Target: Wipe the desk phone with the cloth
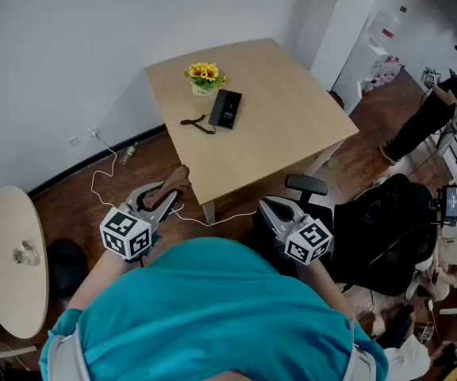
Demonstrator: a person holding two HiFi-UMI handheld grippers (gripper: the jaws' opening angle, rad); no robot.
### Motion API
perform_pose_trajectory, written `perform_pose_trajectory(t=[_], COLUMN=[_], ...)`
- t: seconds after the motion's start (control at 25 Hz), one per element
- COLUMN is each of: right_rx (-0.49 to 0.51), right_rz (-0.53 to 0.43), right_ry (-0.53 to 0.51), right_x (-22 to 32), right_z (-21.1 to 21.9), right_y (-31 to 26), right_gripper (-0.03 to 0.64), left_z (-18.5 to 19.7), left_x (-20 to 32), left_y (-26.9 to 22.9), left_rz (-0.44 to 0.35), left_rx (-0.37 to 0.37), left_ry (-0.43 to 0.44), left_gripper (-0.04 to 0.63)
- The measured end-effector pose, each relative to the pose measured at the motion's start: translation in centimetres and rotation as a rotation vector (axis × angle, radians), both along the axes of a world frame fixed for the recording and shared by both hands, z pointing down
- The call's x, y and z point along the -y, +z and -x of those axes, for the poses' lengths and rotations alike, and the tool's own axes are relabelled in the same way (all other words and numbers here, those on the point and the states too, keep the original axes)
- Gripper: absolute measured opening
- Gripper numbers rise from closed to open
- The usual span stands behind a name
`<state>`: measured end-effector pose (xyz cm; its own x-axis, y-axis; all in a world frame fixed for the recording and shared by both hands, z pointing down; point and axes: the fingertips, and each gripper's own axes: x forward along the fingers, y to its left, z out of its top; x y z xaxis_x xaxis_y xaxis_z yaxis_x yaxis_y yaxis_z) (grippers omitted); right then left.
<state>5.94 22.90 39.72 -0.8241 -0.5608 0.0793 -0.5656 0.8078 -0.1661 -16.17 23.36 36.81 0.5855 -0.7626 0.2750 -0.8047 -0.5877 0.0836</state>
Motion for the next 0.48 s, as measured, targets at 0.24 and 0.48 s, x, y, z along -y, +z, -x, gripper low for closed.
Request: perform_pose_trajectory(t=[0.24, 0.48], right_rx=[-0.042, -0.056], right_rz=[0.005, 0.031], right_ry=[-0.014, -0.019], right_x=[2.0, 5.6], right_z=[-2.9, 0.6], right_y=[1.1, 1.9], right_gripper=[0.002, 0.002], left_z=[-2.8, 0.3], left_x=[1.4, 5.1], left_y=[0.6, 1.9], left_rz=[0.013, 0.038], left_rx=[-0.006, -0.031], left_ry=[-0.003, 0.002], left_gripper=[0.118, 0.118])
